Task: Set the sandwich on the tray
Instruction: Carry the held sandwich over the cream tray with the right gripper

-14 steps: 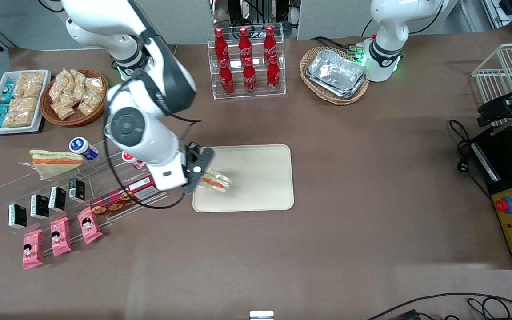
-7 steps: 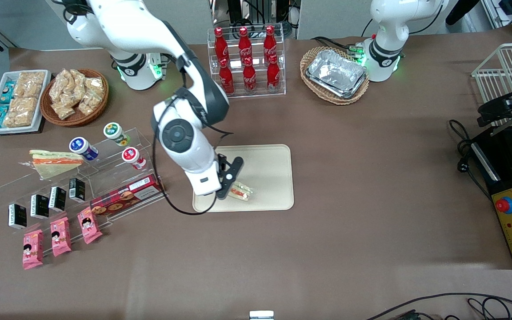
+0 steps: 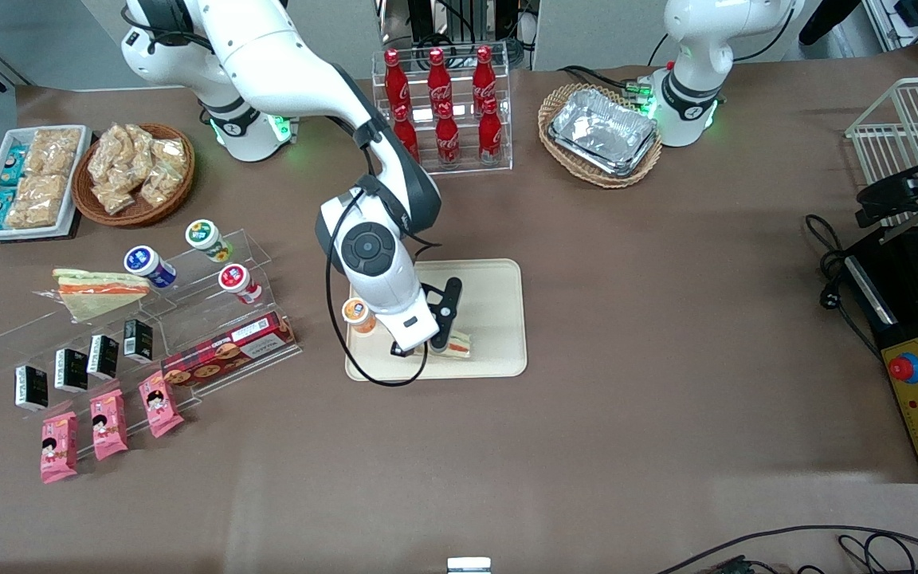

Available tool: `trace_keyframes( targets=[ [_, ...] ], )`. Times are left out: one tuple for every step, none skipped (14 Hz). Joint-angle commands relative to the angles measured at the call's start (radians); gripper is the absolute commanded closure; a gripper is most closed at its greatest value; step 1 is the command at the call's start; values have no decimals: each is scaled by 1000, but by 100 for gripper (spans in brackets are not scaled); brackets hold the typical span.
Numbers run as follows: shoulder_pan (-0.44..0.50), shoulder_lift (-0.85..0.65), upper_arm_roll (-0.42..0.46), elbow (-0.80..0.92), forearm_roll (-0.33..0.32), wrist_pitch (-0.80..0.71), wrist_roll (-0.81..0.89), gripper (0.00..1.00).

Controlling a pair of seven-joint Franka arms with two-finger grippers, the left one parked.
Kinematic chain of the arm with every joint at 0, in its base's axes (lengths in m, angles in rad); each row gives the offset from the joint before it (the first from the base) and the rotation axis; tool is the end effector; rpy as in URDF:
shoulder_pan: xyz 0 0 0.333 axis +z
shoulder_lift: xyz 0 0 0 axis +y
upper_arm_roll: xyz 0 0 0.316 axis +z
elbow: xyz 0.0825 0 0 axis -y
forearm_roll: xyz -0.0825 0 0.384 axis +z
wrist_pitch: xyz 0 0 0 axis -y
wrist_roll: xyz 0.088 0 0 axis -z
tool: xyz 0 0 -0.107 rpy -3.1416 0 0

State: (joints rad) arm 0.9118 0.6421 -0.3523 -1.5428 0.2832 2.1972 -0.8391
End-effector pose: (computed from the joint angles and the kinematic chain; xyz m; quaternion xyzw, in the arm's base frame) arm 0.5725 0.4167 0.2981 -0.7930 -0.6084 -0.0304 0.0094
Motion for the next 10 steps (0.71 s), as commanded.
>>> trace_keyframes(
  targets=[
    [12,36,-13,7,22,35,-92,100],
    [18,37,-13,6,22,35,-92,100],
    [22,42,-13,6,21,36,-94,100],
    [24,50,-13,6,21,38,-94,100],
    [35,59,-11,6,21,53,-94,100],
    [48,71,-13,4,18,79,-94,100],
    [56,83,-11,4,19,93,-92,100],
    [62,90,-13,4,19,101,-92,100],
    [68,93,-13,3,17,102,-92,100],
    [78,96,-13,3,17,102,-92,100]
  ],
)
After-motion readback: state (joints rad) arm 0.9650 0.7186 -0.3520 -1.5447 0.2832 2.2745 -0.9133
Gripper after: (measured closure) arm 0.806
